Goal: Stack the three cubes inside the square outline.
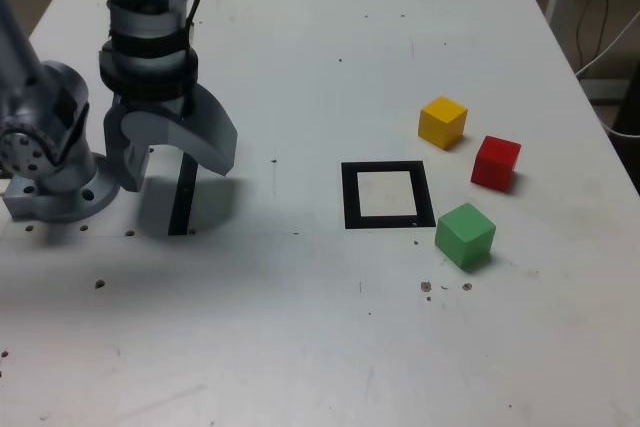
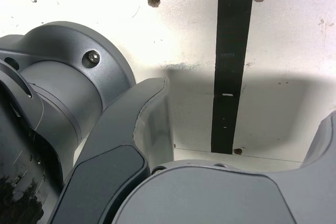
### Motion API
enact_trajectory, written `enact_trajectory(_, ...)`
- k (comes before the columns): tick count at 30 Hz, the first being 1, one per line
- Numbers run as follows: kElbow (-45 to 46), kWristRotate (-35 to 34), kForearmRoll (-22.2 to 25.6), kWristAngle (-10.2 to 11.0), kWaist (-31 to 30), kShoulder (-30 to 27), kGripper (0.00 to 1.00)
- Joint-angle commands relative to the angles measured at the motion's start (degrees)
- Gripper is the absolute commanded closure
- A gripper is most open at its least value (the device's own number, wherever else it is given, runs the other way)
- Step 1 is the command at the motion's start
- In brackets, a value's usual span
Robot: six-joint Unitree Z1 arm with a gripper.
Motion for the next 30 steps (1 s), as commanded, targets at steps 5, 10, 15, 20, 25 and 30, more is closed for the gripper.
enact_trajectory(5,-0.07,-0.08,-0.08,-0.01,0.12,0.26,0.01)
enact_trajectory(10,-0.07,-0.06,-0.08,-0.01,0.12,0.19,0.01)
enact_trajectory(15,-0.14,-0.05,-0.04,-0.06,0.12,0.22,0.01)
enact_trajectory(20,-0.35,-0.01,0.03,0.03,0.12,0.62,0.01)
enact_trajectory(25,-1.12,0.08,-0.20,0.16,0.12,1.93,0.01)
enact_trajectory(30,-3.18,0.26,-0.26,0.14,0.12,3.70,0.01)
